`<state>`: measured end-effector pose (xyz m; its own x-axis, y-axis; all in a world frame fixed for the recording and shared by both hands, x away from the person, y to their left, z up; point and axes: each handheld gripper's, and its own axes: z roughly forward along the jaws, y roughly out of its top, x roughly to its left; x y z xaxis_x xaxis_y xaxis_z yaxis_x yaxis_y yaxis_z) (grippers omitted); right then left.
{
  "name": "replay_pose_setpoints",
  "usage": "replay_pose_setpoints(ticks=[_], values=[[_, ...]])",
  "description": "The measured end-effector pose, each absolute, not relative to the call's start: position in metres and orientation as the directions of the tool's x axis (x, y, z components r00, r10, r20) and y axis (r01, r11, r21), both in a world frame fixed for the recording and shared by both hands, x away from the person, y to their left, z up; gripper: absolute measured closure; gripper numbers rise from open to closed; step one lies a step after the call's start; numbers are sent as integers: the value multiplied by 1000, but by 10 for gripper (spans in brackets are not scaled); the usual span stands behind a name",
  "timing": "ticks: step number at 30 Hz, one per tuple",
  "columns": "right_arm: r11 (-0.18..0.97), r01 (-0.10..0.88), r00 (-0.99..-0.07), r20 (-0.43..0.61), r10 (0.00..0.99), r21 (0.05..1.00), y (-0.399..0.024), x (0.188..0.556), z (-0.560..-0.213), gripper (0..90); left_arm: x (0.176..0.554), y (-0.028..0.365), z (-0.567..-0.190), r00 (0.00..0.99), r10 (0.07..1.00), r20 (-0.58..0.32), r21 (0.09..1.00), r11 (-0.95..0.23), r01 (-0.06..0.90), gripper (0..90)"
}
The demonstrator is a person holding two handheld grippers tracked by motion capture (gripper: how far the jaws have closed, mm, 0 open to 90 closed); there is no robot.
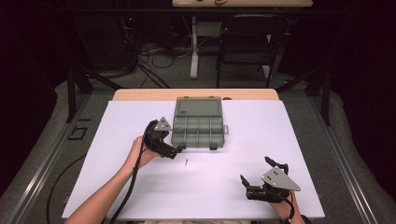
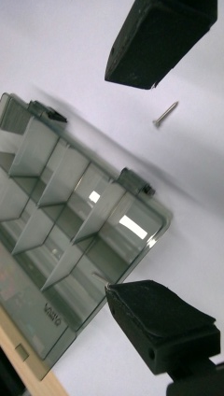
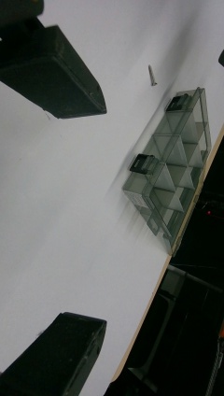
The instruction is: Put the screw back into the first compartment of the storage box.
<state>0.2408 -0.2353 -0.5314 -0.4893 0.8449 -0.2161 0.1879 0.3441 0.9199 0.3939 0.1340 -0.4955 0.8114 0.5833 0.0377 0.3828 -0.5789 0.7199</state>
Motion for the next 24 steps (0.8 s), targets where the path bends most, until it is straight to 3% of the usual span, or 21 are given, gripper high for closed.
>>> replay_pose_setpoints(ticks=[12, 24], values=[[341, 180, -487, -218, 846, 923, -235, 241, -532, 0, 369, 122, -510, 841, 541, 32, 689, -622, 373, 9], [348, 189, -495, -217, 841, 918, -235, 240, -531, 0, 363, 112, -528, 836, 549, 6, 655, -633, 411, 210]])
